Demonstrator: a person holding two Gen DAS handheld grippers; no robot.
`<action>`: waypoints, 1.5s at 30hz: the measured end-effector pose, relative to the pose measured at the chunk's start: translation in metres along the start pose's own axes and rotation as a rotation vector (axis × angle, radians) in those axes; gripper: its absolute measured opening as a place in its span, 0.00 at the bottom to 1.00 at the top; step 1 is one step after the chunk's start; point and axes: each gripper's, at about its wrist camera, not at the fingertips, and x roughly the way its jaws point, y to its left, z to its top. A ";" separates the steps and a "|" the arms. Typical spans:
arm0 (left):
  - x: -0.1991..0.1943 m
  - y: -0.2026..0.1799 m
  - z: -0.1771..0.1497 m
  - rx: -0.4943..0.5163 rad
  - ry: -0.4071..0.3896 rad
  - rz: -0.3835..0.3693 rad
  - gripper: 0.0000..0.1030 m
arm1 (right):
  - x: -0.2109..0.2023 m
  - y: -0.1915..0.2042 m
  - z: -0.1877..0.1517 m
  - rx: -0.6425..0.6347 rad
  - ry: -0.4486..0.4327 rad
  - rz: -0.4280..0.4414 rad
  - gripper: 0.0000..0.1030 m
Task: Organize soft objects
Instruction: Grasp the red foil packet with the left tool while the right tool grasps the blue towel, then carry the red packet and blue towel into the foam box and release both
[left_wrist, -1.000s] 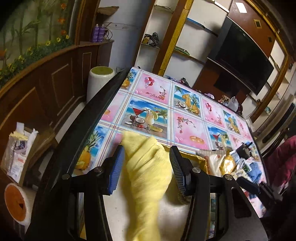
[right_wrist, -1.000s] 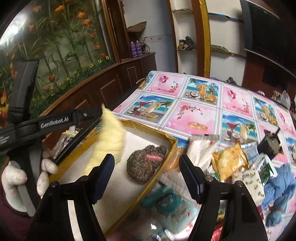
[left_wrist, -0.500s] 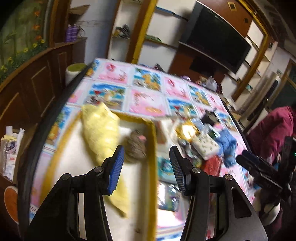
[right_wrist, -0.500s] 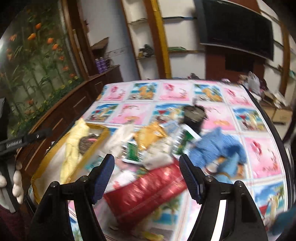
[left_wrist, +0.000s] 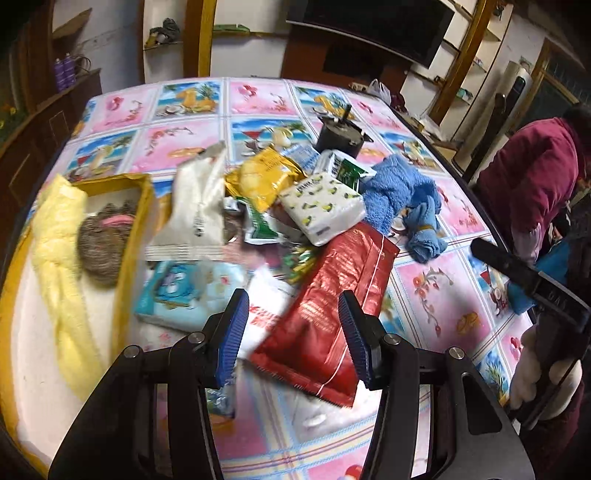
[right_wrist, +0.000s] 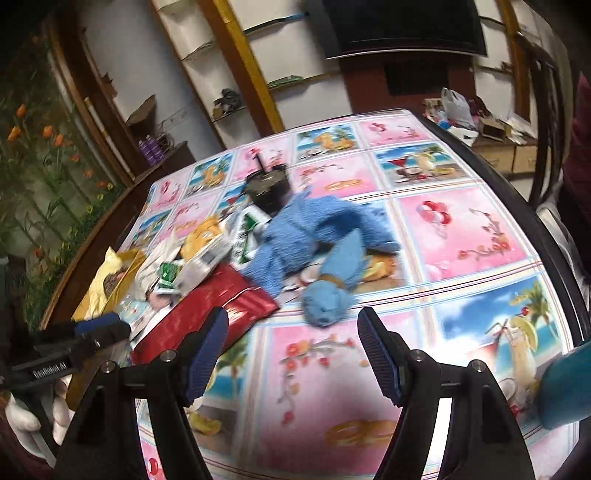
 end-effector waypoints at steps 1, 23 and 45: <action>0.006 -0.002 0.002 0.002 0.006 0.006 0.49 | -0.002 -0.009 0.003 0.021 -0.006 0.000 0.70; 0.029 -0.051 -0.005 0.181 0.020 0.011 0.57 | 0.073 -0.016 0.028 0.019 0.164 -0.073 0.70; 0.000 -0.076 -0.044 0.145 -0.007 -0.074 0.50 | 0.027 -0.023 0.002 0.028 0.131 -0.003 0.27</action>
